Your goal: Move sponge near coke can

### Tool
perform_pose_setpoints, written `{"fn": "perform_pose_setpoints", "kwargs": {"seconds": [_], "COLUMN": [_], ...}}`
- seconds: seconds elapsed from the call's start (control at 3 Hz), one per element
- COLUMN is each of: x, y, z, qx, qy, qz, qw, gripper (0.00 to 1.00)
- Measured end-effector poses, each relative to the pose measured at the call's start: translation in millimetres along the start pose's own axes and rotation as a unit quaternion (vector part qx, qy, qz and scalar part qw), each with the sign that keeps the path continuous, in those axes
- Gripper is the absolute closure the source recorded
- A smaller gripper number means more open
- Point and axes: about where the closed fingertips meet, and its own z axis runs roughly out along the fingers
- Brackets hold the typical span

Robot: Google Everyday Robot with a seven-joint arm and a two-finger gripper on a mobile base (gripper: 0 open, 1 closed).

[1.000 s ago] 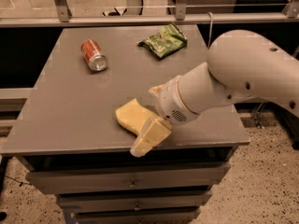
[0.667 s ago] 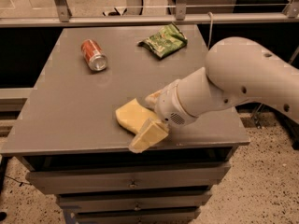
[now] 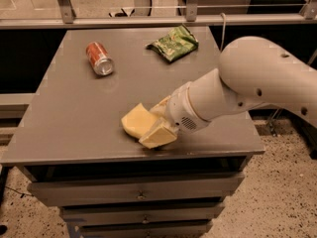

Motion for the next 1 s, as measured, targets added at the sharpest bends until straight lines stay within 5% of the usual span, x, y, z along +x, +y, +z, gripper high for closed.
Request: {"fn": "perform_pose_setpoints", "kwargs": {"seconds": [0.33,0.67,1.0], "x": [-6.0,-8.4,-10.7], "y": [-18.4,-55.7,-57.1], "z": [-21.5,-77.4,-75.4], "qx": [0.023,0.074,0.074], "qy": [0.01,0.049,0.048], "qz": [-0.016,-0.052,-0.054], "qw": [0.9996,0.9948,0.9947], "gripper": [0.88,1.0,1.0]}}
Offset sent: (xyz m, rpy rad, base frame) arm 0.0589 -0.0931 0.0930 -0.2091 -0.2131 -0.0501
